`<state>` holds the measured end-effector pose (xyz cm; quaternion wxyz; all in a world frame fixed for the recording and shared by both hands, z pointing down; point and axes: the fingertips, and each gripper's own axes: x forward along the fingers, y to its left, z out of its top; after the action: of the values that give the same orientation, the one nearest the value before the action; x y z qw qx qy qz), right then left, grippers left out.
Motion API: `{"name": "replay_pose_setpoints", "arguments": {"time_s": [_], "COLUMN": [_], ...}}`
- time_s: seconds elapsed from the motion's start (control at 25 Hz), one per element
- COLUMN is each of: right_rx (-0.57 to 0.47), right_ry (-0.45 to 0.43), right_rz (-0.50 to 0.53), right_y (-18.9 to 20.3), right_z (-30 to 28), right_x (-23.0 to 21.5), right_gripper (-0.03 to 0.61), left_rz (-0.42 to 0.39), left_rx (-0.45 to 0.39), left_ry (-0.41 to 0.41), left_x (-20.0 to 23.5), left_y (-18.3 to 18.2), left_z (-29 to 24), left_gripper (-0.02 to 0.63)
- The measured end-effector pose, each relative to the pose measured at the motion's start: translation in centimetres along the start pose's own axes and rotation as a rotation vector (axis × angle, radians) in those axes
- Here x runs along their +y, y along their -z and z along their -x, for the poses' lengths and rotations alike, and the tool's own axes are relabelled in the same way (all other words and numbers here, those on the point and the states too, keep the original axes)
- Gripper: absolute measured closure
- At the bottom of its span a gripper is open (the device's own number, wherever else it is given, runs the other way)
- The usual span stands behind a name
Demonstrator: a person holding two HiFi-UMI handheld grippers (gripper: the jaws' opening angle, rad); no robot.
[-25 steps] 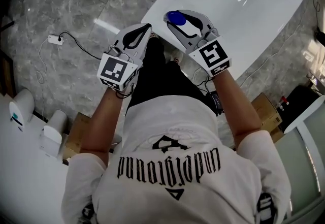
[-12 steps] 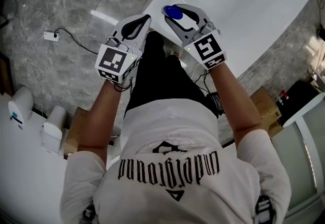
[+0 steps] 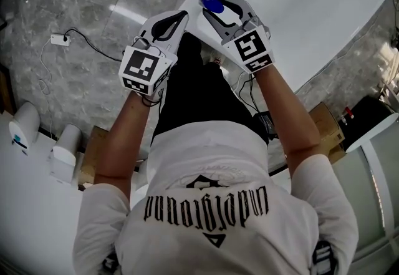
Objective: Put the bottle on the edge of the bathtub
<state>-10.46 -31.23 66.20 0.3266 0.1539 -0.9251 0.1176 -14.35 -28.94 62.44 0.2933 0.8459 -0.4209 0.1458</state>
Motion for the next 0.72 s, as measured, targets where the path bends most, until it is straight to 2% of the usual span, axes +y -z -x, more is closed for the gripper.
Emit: {"name": "replay_pose_setpoints", "arguments": {"time_s": [0.4,0.72], "right_rx": [0.046,0.058], "right_ry": [0.011,0.008], "right_rz": [0.007,0.034], "right_y": [2.5,2.7], "right_z": [-2.2,-2.9], "right_x": [-1.0,-1.4], "right_gripper": [0.423,0.423], "left_rz": [0.029,0.036], "left_rx": [0.031,0.036], "left_ry": [-0.005,0.001], "left_x": [0.8,0.7], "left_y": [1.8,1.9], "left_z": [-0.5,-1.1], "left_gripper": [0.598,0.598]}}
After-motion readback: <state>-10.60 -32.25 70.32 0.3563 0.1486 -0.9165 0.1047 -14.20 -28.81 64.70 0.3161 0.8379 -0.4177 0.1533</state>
